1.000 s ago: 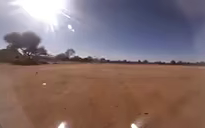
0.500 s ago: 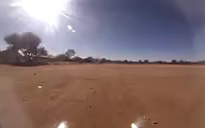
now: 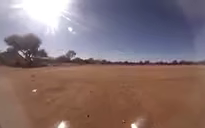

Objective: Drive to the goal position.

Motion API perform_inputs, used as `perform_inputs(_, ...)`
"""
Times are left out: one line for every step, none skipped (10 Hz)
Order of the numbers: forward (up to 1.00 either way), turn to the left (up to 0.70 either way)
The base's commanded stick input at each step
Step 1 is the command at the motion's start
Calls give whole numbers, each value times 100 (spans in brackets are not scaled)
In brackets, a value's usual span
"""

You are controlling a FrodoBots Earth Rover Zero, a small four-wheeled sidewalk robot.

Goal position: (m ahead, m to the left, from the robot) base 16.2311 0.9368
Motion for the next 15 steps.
perform_inputs(50,0)
perform_inputs(50,0)
perform_inputs(50,0)
perform_inputs(50,0)
perform_inputs(50,0)
perform_inputs(50,0)
perform_inputs(50,0)
perform_inputs(50,0)
perform_inputs(50,0)
perform_inputs(50,0)
perform_inputs(50,0)
perform_inputs(50,0)
perform_inputs(50,0)
perform_inputs(50,0)
perform_inputs(50,0)
